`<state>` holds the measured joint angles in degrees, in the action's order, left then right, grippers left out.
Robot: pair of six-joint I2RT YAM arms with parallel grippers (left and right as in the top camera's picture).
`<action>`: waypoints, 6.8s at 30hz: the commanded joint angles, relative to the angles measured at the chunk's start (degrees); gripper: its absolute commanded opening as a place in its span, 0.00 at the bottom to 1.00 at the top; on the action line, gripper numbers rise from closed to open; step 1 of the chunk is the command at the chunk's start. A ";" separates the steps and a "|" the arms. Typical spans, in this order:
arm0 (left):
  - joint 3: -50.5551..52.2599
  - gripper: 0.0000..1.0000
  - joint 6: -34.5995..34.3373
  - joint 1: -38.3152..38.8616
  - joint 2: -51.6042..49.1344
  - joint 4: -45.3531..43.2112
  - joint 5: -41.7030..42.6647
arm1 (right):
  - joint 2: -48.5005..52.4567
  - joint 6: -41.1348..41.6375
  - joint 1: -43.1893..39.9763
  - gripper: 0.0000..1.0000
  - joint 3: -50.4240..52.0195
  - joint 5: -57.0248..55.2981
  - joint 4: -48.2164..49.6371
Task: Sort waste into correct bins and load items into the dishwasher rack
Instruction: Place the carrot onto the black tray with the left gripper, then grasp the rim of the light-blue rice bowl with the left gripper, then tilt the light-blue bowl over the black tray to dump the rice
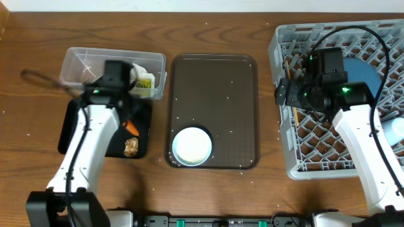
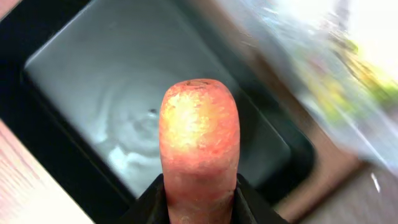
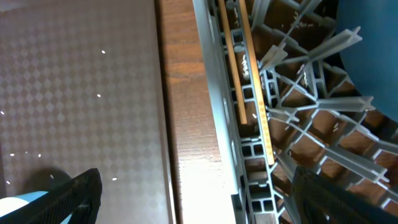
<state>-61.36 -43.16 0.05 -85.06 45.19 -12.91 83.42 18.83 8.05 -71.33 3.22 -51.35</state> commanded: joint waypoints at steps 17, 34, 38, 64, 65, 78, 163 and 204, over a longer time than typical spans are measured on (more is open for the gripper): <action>8.66 0.55 12.90 -6.75 8.26 -11.67 23.82 | 0.28 -0.66 -0.48 0.93 0.15 0.17 -0.07; 10.34 0.60 34.47 18.75 19.65 3.43 28.37 | 0.28 -2.38 1.07 0.88 0.15 10.12 1.84; 10.54 0.59 35.87 26.38 16.41 3.32 25.24 | 0.28 1.95 1.01 0.91 0.15 7.52 1.92; 10.54 0.38 42.29 48.13 -6.49 -12.00 16.26 | 0.28 1.92 1.03 0.94 0.17 7.50 2.03; 10.54 0.33 42.29 48.13 -6.71 -12.52 16.28 | 0.28 1.92 1.03 0.94 0.17 7.48 1.97; 10.45 0.06 42.32 48.13 -10.82 -12.94 16.22 | 0.28 1.92 1.03 0.95 0.20 7.28 1.86; 18.40 0.06 78.29 -39.85 0.26 -8.09 100.61 | 0.28 1.95 1.03 0.95 0.20 7.08 1.64; 17.90 0.06 72.87 -38.32 0.81 -9.09 102.47 | 0.28 1.95 1.03 0.95 0.20 7.08 1.86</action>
<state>-43.51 30.00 -38.50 -84.71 36.12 86.02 83.53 20.40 8.47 -71.29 10.68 -49.54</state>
